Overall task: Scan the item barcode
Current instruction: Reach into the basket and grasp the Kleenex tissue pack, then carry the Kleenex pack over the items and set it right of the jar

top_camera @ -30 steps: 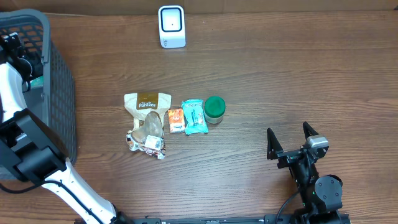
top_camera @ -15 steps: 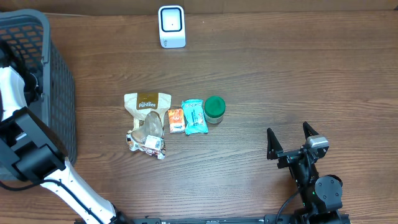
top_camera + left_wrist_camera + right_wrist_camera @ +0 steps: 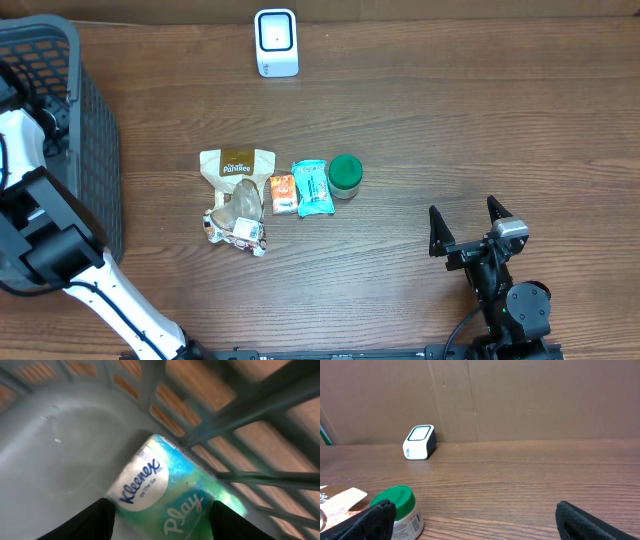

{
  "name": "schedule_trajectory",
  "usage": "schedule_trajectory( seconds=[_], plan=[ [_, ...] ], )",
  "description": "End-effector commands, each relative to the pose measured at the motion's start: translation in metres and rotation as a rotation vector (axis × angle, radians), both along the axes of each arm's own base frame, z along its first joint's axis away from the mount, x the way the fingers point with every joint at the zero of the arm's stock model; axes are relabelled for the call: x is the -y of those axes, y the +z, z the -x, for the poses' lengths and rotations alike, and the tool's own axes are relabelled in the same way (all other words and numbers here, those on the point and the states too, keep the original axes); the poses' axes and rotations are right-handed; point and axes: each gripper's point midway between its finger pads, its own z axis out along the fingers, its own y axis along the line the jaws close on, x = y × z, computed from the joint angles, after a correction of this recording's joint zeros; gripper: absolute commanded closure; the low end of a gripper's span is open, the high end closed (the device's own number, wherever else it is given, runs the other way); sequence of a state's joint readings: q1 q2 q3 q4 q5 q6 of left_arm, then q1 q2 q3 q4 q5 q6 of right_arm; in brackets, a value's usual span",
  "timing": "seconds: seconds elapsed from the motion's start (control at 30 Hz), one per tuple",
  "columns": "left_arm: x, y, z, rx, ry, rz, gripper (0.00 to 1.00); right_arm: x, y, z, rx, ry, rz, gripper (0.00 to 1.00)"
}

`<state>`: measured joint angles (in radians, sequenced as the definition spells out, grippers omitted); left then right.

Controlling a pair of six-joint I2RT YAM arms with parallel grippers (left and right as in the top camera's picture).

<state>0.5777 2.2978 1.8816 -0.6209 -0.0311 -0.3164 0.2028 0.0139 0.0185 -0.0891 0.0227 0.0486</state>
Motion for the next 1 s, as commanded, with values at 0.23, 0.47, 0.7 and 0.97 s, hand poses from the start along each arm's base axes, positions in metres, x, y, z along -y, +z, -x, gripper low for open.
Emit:
schedule_trajectory(
  seconds=[0.23, 0.47, 0.7, 0.97],
  plan=[
    [0.011, -0.048, 0.003, -0.063, -0.017, 0.071, 0.37, -0.001, -0.001, 0.0, 0.008, 0.004, 0.003, 0.0],
    [0.017, -0.061, 0.013, -0.113, -0.019, 0.102, 0.94, -0.001, -0.001, 0.0, 0.008, 0.004, 0.003, 0.0],
    [0.025, -0.052, 0.024, -0.149, -0.019, 0.129, 0.96, -0.001, -0.001, 0.0, 0.008, 0.004, 0.003, 0.0],
    [0.025, 0.04, 0.027, -0.046, -0.011, 0.066, 0.96, -0.001, -0.001, 0.0, 0.008, 0.004, 0.003, 0.0]
  ],
)
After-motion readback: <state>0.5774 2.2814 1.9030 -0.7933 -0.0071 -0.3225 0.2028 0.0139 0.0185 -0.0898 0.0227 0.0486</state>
